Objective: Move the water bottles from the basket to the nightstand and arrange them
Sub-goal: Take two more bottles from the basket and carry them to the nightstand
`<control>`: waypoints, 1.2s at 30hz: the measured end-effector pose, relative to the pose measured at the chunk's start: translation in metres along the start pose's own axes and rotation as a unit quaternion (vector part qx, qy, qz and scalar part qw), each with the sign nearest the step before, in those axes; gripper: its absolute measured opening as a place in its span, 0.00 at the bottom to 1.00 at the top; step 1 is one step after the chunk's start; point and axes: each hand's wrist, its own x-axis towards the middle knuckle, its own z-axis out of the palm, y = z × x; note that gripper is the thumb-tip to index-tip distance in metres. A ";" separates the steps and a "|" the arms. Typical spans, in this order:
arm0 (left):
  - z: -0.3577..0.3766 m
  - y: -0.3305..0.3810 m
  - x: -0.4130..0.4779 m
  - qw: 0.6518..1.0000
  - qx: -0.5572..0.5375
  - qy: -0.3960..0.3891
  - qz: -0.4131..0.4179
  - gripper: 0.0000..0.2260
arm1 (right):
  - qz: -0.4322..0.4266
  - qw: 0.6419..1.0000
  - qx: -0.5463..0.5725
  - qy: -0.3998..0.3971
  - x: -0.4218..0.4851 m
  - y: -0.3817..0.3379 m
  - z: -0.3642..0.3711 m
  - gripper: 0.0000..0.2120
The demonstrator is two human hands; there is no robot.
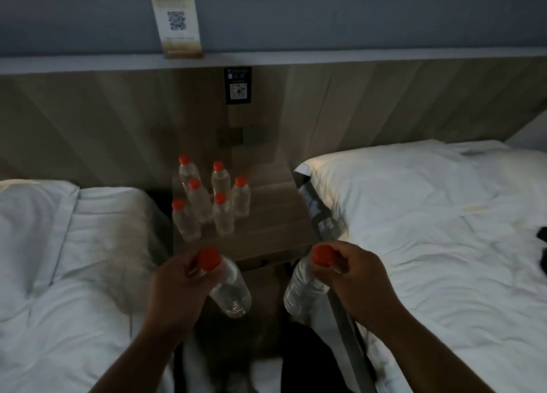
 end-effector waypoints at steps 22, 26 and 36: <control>0.198 -0.016 0.270 0.986 0.104 0.079 -0.102 0.09 | -0.038 0.981 -0.125 -0.142 0.357 0.109 -0.001 0.17; 0.220 -0.032 0.318 0.980 0.121 0.099 -0.123 0.08 | -0.017 0.977 -0.148 -0.155 0.413 0.122 0.028 0.12; 0.241 -0.053 0.396 0.959 0.137 0.162 -0.188 0.10 | -0.043 0.962 -0.200 -0.181 0.486 0.131 0.070 0.14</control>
